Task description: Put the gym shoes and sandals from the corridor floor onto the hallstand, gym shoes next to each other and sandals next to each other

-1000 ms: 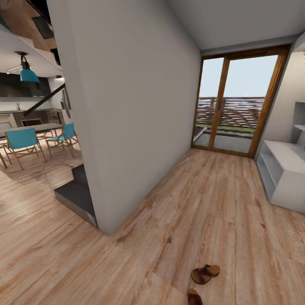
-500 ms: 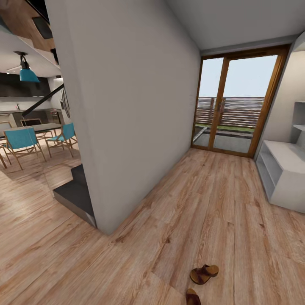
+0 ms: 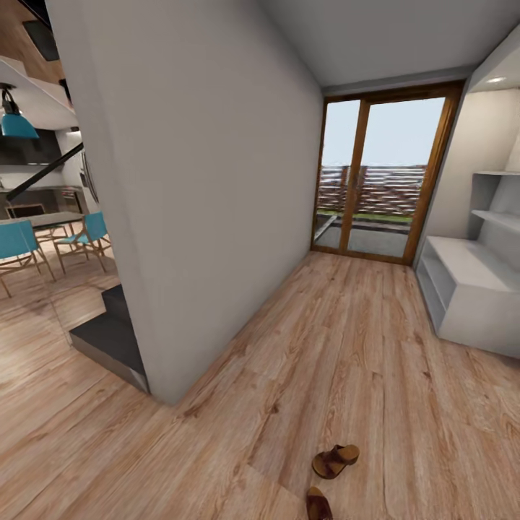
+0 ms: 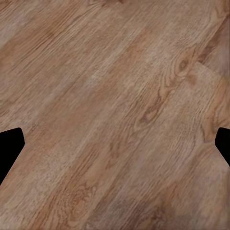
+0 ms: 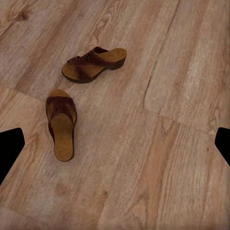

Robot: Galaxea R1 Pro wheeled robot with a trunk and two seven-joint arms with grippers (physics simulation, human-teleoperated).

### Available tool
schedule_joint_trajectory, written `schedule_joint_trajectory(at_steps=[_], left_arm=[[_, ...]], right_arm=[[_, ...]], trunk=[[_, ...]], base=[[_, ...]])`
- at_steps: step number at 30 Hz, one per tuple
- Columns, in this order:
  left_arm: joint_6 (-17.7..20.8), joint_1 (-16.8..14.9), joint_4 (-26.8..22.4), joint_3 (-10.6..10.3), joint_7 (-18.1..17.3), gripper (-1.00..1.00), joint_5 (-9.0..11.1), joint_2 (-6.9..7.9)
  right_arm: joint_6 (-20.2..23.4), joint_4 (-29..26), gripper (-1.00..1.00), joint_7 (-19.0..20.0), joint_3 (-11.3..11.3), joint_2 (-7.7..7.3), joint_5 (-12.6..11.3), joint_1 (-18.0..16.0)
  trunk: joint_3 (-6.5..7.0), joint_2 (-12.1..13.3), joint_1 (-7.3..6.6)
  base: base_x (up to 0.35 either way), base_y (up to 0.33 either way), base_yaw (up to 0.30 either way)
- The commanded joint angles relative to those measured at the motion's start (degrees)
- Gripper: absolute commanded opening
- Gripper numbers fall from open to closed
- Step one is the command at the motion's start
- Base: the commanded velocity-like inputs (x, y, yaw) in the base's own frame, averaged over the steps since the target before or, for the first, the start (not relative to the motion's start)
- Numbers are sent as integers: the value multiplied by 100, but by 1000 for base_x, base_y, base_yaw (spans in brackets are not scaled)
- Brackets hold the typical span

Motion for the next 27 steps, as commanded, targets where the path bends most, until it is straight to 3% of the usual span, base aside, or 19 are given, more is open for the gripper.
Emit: schedule_joint_trajectory(at_steps=[1, 14, 27], left_arm=[[-16, -3, 4, -9, 3, 100, 41, 1], [-16, -3, 10, -26, 3, 100, 7, 1], [-16, -3, 11, -29, 3, 100, 1, 1]], right_arm=[[-19, 2, 100, 2, 0, 0, -24, -4], [-19, -4, 100, 2, -1, 4, -24, -4], [-19, 5, 100, 2, -6, 6, -30, -4]], trunk=[[-6, -3, 0], [-206, -444, 241], [-520, -966, 527]], base=[[0, 0, -59], [0, 0, -11], [0, 0, 0]])
